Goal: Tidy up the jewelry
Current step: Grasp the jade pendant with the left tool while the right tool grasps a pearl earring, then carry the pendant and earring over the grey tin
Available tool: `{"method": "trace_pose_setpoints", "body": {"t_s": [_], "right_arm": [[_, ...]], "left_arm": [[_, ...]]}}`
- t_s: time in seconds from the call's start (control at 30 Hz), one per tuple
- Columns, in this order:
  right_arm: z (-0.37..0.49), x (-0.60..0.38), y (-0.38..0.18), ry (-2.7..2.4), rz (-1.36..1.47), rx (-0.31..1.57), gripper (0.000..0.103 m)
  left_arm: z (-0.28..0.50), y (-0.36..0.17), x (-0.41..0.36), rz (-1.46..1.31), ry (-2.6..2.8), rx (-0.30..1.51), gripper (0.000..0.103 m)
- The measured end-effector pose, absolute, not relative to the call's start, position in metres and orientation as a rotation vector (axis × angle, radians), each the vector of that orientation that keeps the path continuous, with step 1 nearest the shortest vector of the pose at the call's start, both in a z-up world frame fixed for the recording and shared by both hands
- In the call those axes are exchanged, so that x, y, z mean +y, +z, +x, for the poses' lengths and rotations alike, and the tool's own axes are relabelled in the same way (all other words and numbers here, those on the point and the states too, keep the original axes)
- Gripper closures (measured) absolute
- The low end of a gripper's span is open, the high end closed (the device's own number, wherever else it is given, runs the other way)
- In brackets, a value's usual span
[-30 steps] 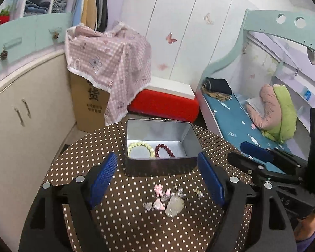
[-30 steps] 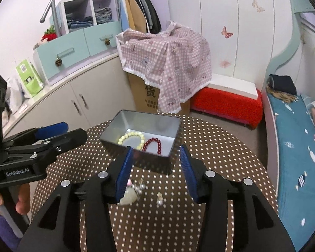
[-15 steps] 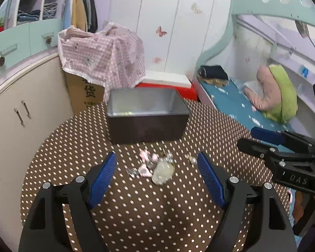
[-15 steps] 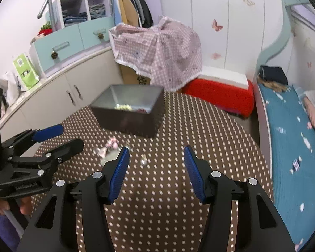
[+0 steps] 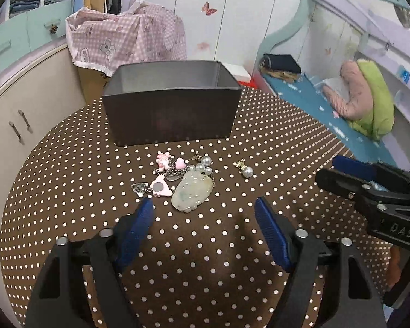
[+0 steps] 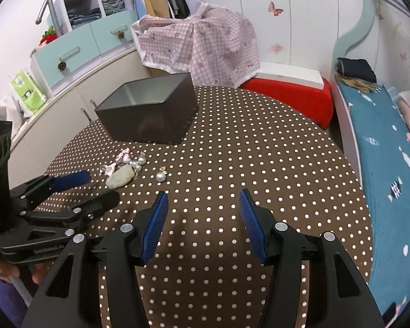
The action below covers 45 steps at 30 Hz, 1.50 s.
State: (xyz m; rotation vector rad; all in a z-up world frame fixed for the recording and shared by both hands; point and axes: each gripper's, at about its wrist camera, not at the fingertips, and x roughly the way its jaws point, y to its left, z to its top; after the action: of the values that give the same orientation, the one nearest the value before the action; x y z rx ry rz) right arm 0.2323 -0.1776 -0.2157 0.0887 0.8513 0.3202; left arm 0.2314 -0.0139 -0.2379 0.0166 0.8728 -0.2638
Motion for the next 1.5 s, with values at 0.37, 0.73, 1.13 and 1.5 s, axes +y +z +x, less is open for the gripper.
{"method": "trace_pose_setpoints", "body": {"t_s": [0.37,0.73,1.13,1.5], "right_arm": [[0.245,-0.178,-0.223,0.341,0.101,0.857,0.044],[0.257,-0.155,-0.232,0.357,0.057,0.892,0.044],[0.272,-0.107,-0.241,0.389,-0.048,0.924,0.049],[0.275,-0.081,-0.242,0.387,-0.132,0.926,0.091]], "left_arm": [[0.255,-0.247,-0.017,0.016,-0.215,0.927,0.066],[0.26,-0.247,0.003,-0.035,-0.235,0.928,0.082],[0.236,-0.244,0.026,-0.093,-0.29,0.93,0.082],[0.222,-0.24,0.037,-0.101,-0.341,0.913,0.085]]}}
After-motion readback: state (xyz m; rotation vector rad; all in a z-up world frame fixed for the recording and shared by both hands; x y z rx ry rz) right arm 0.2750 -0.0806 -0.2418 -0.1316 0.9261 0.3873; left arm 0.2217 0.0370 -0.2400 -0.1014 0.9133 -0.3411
